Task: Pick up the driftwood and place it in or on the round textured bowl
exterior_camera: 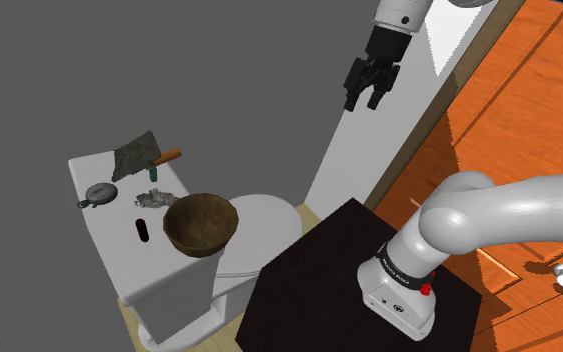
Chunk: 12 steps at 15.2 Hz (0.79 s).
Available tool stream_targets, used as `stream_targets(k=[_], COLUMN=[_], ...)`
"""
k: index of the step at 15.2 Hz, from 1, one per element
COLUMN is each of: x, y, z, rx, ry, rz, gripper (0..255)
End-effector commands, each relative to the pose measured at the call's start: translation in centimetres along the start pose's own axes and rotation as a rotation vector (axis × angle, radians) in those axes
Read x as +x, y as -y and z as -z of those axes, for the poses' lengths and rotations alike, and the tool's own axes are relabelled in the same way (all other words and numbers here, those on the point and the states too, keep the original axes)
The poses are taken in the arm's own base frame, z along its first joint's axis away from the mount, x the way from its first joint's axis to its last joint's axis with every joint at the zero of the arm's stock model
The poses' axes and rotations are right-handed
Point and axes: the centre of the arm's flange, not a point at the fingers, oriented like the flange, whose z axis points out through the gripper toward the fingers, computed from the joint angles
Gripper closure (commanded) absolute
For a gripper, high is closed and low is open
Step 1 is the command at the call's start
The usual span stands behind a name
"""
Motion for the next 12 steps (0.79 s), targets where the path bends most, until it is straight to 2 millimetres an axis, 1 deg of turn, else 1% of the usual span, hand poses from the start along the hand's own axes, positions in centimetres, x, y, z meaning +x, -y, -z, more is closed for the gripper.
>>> stream_targets(k=[1,6,12], x=[0.0,3.9,8.3], y=[0.0,2.6,6.3], z=[0.0,-4.3,-9.5], rx=[0.0,0.015,0.032], ry=[0.0,-0.011,-0.024], rz=[0.0,0.088,0.194], gripper=[0,0,0])
